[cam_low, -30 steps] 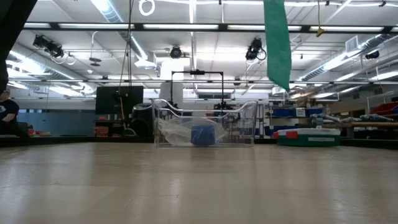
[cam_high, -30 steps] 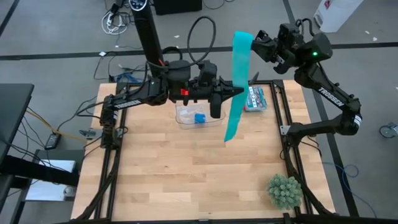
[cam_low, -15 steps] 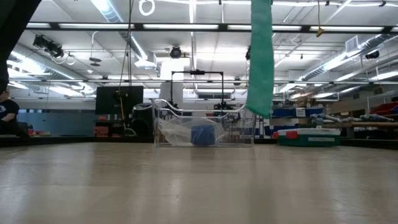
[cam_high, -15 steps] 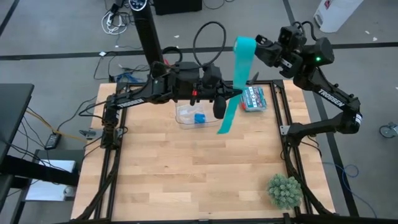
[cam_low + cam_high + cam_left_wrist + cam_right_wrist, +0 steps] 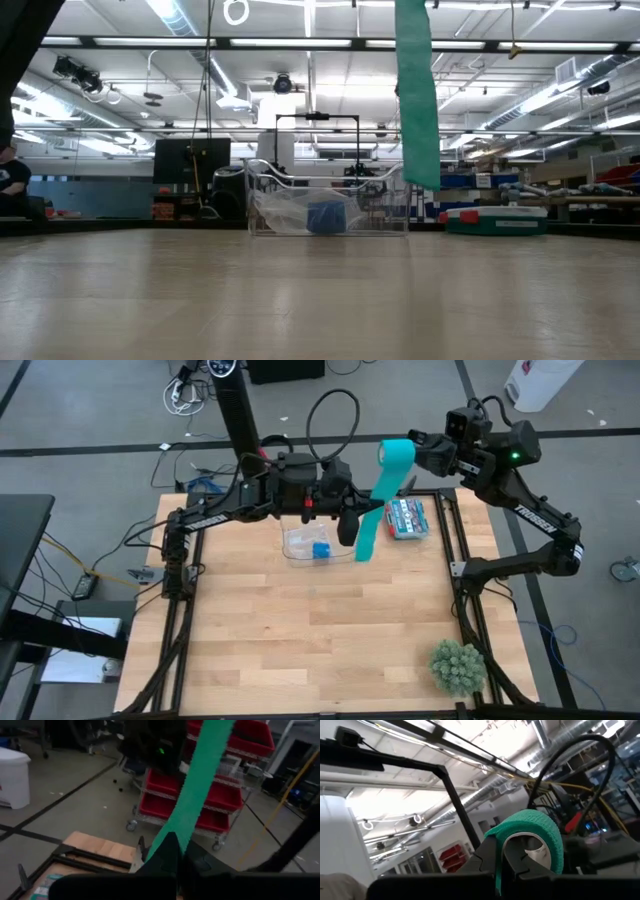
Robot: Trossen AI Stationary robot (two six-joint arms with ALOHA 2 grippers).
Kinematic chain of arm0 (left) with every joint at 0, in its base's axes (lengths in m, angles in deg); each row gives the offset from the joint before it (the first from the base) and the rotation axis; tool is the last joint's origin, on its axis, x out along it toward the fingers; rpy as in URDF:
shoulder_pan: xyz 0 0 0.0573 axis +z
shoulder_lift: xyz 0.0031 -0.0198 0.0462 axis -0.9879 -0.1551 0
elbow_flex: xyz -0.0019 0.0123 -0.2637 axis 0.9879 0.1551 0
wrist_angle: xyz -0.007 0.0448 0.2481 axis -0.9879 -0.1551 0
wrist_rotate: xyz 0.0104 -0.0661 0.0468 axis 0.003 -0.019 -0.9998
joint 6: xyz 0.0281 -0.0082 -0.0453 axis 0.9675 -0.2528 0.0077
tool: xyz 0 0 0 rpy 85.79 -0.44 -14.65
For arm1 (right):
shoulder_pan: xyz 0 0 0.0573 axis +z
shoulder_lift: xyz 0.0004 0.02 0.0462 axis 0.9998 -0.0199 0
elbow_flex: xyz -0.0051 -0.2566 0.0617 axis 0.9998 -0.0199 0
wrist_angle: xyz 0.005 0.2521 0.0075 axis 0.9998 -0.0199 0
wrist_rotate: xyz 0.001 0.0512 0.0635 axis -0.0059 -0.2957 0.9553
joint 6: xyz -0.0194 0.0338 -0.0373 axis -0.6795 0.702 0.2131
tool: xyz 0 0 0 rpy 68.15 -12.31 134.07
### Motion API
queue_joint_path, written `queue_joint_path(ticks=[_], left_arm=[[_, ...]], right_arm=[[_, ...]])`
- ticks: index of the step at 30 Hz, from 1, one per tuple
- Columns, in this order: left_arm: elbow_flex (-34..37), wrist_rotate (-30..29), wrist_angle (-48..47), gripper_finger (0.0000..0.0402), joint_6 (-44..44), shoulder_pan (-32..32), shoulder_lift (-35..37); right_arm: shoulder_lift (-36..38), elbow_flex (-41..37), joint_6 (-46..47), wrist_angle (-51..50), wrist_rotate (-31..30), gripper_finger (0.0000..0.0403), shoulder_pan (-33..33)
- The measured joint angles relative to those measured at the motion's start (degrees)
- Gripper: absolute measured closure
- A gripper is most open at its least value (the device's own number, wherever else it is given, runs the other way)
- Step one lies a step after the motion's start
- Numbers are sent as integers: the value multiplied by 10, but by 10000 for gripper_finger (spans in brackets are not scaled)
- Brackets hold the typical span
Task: Roll bandage
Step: Roll the sky blue bandage
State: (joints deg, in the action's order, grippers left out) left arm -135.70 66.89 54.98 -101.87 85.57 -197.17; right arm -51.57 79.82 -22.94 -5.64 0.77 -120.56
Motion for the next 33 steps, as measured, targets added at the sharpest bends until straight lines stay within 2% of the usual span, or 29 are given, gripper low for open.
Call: queue_joint_path(ticks=[6,13,33], left_arm=[[0,9,-5,398,-20,-2,3],[0,13,-11,398,-24,-9,3],[0,-25,-24,398,21,24,3]], right_arm=[[4,0,-10,-17,25,403,-38],[-1,0,-35,-38,28,403,-81],[-2,0,-14,-31,23,403,21]])
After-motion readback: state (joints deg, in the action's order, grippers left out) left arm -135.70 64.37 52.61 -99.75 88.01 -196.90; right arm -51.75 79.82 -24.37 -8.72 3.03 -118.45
